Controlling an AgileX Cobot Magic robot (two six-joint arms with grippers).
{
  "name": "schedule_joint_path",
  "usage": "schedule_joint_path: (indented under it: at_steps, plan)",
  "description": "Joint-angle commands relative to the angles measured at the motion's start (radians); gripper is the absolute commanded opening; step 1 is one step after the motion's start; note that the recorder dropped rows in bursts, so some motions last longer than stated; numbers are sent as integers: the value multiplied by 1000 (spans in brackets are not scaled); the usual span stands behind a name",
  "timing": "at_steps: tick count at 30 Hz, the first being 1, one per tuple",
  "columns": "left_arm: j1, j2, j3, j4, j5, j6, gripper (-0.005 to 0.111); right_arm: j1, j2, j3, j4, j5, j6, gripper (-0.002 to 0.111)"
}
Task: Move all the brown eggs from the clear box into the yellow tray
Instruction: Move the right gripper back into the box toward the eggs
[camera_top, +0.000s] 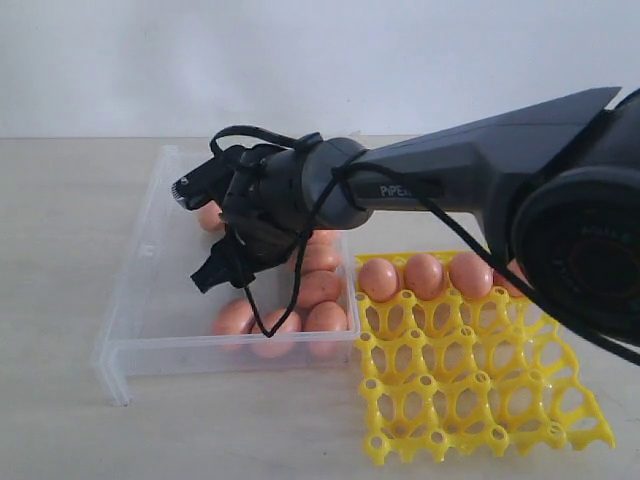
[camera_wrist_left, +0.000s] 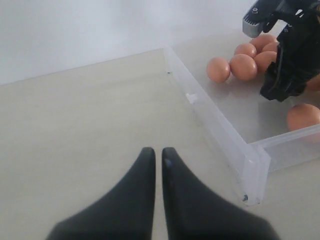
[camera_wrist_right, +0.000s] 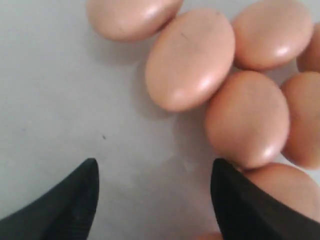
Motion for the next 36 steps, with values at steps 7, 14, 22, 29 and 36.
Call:
schedule_joint_path:
  at_steps: [7,14,22,29,36]
  plan:
    - [4,-4,4,0,-4,-11,4,8,-193,-3,14,110,-92,57]
    - [4,-4,4,0,-4,-11,4,-42,-159,-3,79,-63,169,57]
    - [4,-4,4,0,-4,-11,4,-99,-72,-3,118,-315,473,53]
    - [4,-4,4,0,-4,-11,4,-129,-12,-3,153,-376,515,53]
    - [4,-4,4,0,-4,-11,4,-170,63,-3,166,-457,579,53]
